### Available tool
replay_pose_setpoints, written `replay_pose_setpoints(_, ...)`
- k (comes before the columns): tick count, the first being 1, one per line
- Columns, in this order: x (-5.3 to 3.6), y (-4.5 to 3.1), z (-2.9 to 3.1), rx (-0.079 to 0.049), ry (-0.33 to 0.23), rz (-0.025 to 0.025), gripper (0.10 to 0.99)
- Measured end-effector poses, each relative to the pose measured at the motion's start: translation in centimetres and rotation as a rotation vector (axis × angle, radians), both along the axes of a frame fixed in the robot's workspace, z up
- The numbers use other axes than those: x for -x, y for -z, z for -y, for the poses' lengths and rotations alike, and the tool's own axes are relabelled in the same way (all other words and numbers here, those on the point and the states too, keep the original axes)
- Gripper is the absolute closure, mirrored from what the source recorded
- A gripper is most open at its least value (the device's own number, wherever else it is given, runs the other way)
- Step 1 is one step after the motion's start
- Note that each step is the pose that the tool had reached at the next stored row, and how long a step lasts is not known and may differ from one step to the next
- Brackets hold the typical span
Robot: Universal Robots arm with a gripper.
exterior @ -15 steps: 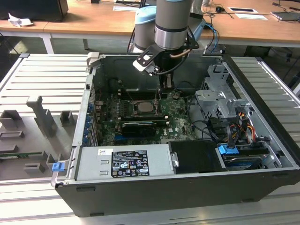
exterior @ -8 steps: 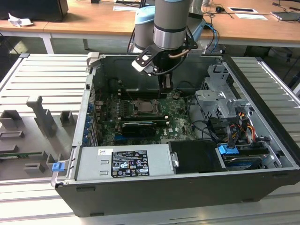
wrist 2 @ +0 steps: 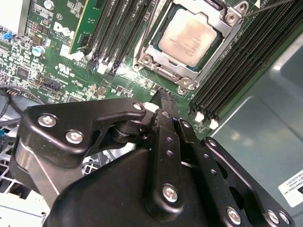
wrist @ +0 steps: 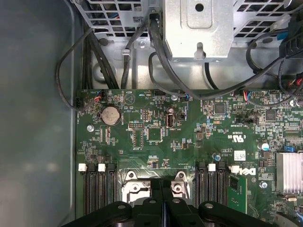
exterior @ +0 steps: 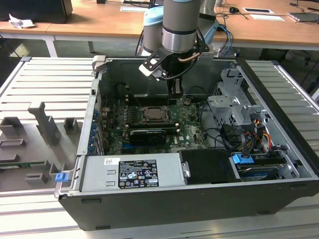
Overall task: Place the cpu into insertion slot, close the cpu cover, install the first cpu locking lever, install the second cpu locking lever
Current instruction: 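Close the cpu cover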
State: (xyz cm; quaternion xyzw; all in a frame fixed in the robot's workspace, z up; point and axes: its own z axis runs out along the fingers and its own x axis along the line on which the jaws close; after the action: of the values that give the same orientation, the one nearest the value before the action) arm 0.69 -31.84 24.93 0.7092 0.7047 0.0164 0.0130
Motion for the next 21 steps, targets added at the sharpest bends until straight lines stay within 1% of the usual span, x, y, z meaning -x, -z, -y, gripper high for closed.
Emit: replay_pose_setpoints(21,0.65,0.07,0.00,0.000,0.000,0.0000,0.980)
